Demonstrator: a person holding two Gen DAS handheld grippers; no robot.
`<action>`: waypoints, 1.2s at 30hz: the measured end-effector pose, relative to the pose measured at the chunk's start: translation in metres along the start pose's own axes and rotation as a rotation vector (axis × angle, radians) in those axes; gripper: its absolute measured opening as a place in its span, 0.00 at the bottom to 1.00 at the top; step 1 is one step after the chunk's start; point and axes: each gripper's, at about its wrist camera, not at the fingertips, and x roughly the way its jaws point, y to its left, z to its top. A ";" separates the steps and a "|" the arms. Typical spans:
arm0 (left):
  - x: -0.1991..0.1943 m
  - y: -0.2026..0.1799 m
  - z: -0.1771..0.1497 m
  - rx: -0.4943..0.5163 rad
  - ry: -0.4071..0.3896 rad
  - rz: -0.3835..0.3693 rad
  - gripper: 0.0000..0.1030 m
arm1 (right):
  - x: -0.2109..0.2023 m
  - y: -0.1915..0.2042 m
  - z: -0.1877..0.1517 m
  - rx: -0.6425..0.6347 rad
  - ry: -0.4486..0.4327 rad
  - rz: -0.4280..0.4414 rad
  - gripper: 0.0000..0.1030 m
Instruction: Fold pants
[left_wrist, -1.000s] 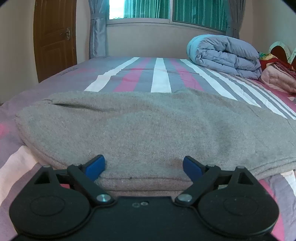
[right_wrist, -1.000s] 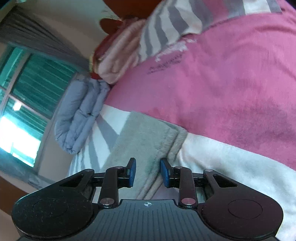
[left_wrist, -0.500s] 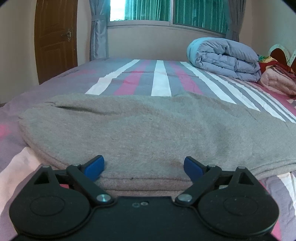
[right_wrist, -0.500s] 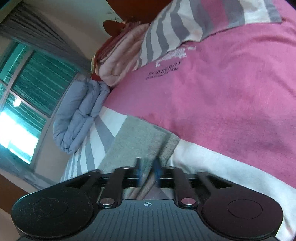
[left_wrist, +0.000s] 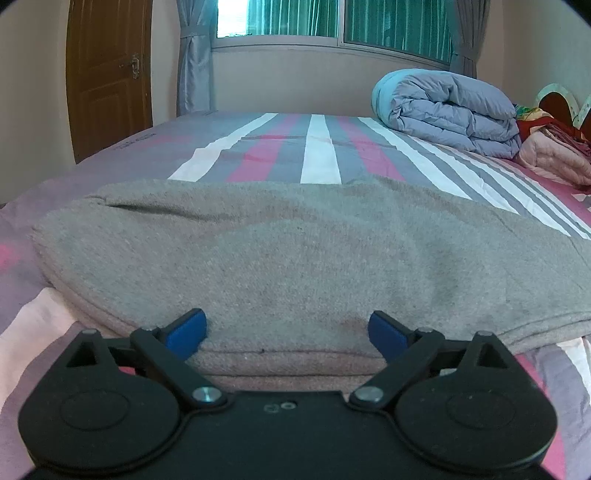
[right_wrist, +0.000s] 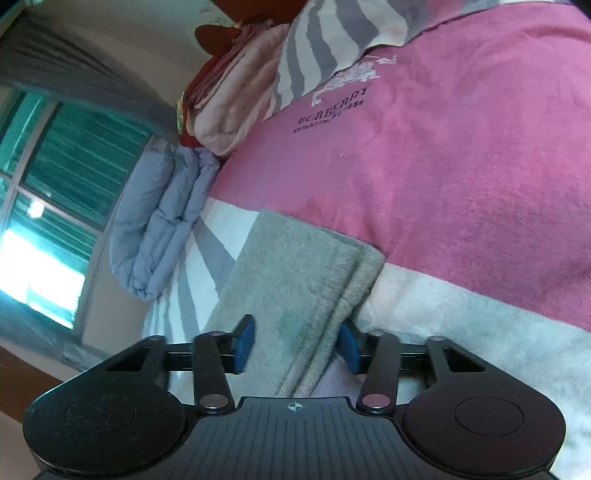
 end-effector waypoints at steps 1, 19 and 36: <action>0.001 0.000 0.000 0.002 0.000 0.000 0.87 | -0.003 -0.002 -0.001 0.010 0.000 0.019 0.42; -0.057 0.127 0.006 -0.224 -0.022 0.167 0.84 | 0.005 0.149 -0.061 -0.400 0.008 0.124 0.09; -0.082 0.172 -0.030 -0.347 0.009 0.164 0.85 | 0.063 0.235 -0.376 -0.861 0.469 0.301 0.40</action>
